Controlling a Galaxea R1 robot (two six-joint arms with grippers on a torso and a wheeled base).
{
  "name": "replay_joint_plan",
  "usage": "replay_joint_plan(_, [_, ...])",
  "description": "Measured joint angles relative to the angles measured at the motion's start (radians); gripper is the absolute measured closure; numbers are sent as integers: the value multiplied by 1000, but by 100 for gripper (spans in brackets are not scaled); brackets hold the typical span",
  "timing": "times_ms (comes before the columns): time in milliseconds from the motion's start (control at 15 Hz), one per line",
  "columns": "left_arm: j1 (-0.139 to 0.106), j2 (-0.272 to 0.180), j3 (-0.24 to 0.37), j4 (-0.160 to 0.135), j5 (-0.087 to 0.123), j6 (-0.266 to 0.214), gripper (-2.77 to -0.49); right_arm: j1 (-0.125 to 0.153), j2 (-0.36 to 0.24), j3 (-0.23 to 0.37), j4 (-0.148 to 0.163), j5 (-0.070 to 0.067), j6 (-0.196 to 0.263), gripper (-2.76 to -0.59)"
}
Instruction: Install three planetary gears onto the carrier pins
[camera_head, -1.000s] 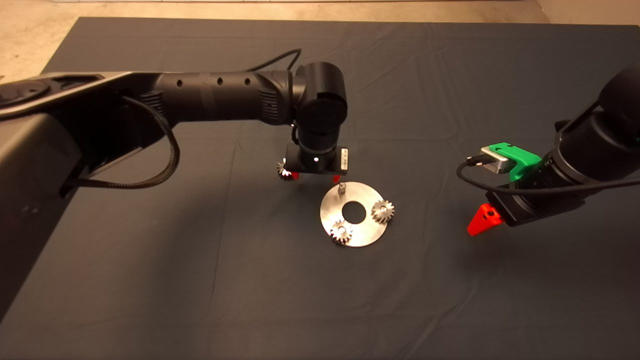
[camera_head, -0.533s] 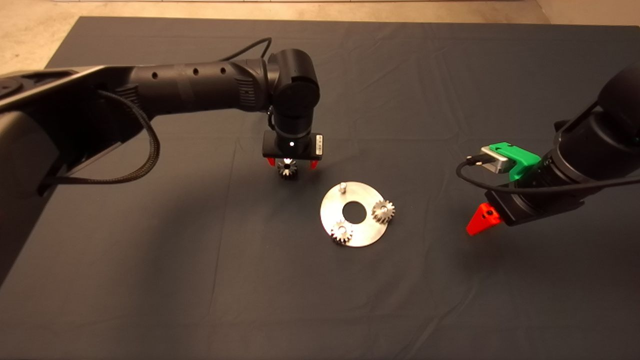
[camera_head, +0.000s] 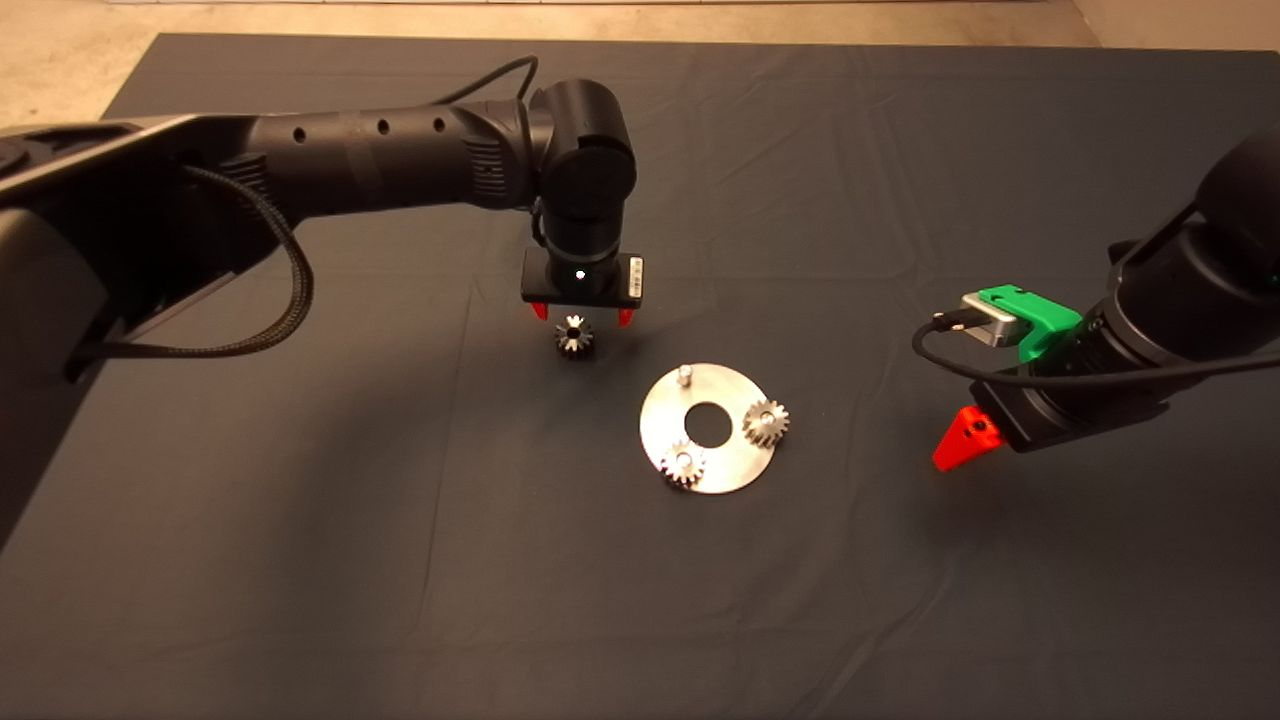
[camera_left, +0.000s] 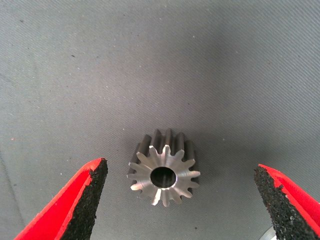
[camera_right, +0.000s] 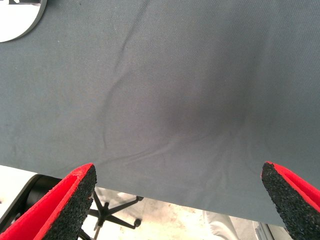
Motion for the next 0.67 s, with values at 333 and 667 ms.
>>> replay_joint_plan(333, [0, -3, -8, -1, 0, 0, -206, 0, 0, 1, 0, 0, 0, -246])
replay_joint_plan(667, [0, -3, -8, -1, 0, 0, -206, 0, 0, 6, 0, 0, 0, -246])
